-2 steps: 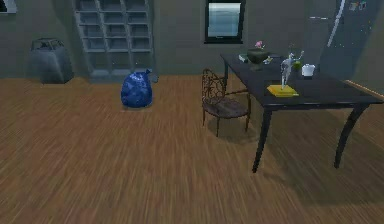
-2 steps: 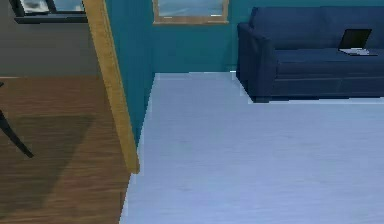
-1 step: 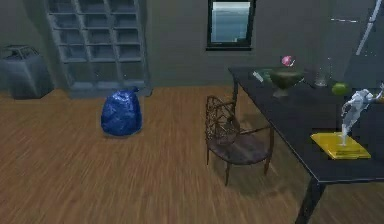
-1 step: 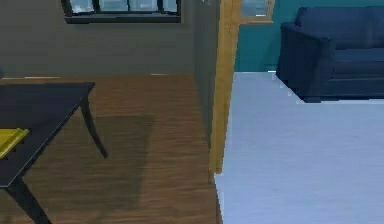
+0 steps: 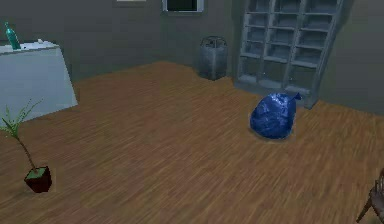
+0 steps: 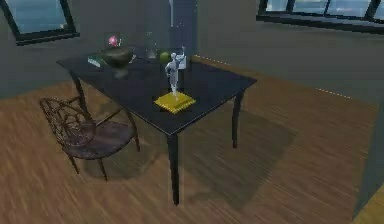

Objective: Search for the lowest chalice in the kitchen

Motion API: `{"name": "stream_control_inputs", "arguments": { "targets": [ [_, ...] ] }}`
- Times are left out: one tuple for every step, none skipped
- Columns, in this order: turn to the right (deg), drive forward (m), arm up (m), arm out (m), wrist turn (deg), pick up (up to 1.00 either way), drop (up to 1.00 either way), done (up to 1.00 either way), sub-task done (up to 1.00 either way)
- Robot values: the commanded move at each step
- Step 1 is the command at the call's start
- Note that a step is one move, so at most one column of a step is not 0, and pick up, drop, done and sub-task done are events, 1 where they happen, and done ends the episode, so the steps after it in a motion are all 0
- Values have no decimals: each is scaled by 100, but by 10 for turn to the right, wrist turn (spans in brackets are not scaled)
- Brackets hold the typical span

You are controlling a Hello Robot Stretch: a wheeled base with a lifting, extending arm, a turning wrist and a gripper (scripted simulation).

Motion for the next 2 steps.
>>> {"name": "stream_control_inputs", "arguments": {
  "targets": [
    [0, 45, 0, 0, 0, 0, 0, 0, 0],
    [-240, 0, 0, 0, 0, 0, 0, 0, 0]
  ]
}}
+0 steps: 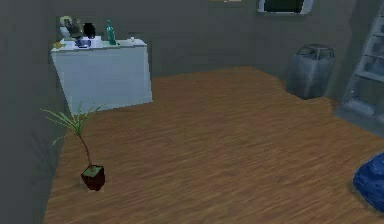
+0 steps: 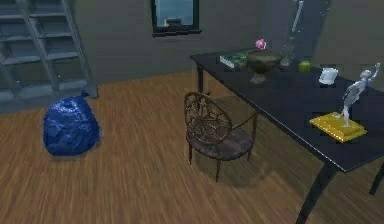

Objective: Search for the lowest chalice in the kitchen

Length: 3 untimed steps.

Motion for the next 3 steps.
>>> {"name": "stream_control_inputs", "arguments": {
  "targets": [
    [0, 5, 0, 0, 0, 0, 0, 0, 0],
    [0, 100, 0, 0, 0, 0, 0, 0, 0],
    [0, 25, 0, 0, 0, 0, 0, 0, 0]
  ]
}}
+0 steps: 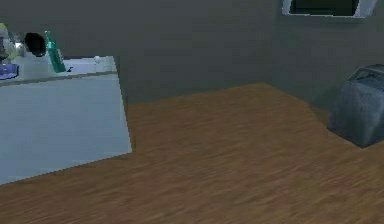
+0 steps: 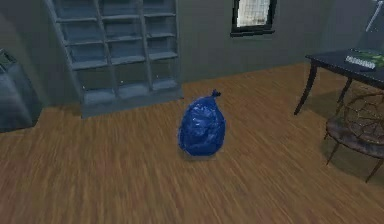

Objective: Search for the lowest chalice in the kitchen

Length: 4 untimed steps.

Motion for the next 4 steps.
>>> {"name": "stream_control_inputs", "arguments": {
  "targets": [
    [-210, 0, 0, 0, 0, 0, 0, 0, 0],
    [0, 65, 0, 0, 0, 0, 0, 0, 0],
    [-330, 0, 0, 0, 0, 0, 0, 0, 0],
    [0, 75, 0, 0, 0, 0, 0, 0, 0]
  ]
}}
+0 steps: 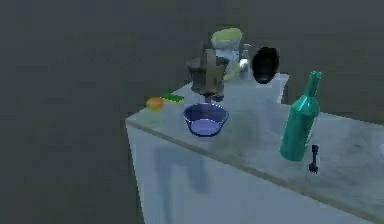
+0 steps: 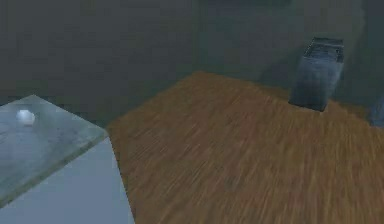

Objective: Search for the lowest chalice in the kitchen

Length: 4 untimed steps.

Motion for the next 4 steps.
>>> {"name": "stream_control_inputs", "arguments": {
  "targets": [
    [450, 0, 0, 0, 0, 0, 0, 0, 0],
    [450, 0, 0, 0, 0, 0, 0, 0, 0],
    [450, 0, 0, 0, 0, 0, 0, 0, 0],
    [420, 0, 0, 0, 0, 0, 0, 0, 0]
  ]
}}
